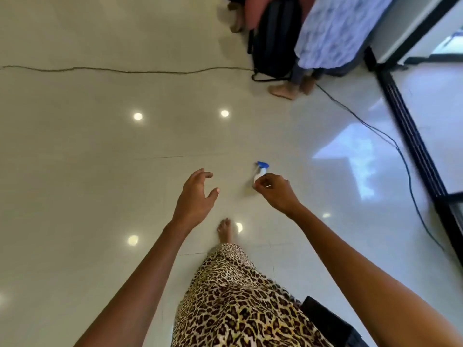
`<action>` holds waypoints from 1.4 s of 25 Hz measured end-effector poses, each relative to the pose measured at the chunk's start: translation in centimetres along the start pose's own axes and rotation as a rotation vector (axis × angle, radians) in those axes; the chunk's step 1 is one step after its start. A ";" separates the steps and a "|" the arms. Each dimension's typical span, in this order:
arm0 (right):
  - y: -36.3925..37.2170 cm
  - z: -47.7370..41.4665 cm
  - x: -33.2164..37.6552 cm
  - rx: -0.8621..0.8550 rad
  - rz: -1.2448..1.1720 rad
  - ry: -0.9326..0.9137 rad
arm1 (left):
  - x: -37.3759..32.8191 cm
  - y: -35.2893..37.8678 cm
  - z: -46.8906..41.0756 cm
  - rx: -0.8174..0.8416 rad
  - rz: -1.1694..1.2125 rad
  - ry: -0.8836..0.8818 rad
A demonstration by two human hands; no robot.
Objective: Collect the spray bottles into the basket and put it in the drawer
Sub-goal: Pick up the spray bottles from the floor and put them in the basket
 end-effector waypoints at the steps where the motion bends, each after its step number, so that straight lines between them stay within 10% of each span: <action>1: -0.9 -1.7 -0.8 -0.018 -0.005 0.060 | -0.8 1.1 -2.3 0.039 -0.004 0.008; 16: 9.5 -34.8 -26.7 0.119 0.177 0.440 | 9.9 37.4 -26.8 0.624 -0.221 -0.111; 26: 21.1 -51.4 -45.9 0.053 -0.011 0.689 | 25.0 60.5 -35.1 0.584 -0.062 -0.547; 35: 22.2 -52.3 -45.9 0.057 -0.201 0.725 | 25.5 61.8 -34.1 0.471 0.093 -0.626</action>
Point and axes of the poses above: each hand's wrist, its own z-axis away from the middle knuckle, its own y-axis out of the palm, x = y × z, the point moved 6 cm from there along -z, towards the middle knuckle, and after that the axes turned 7 degrees about -x, right-handed, at the moved point
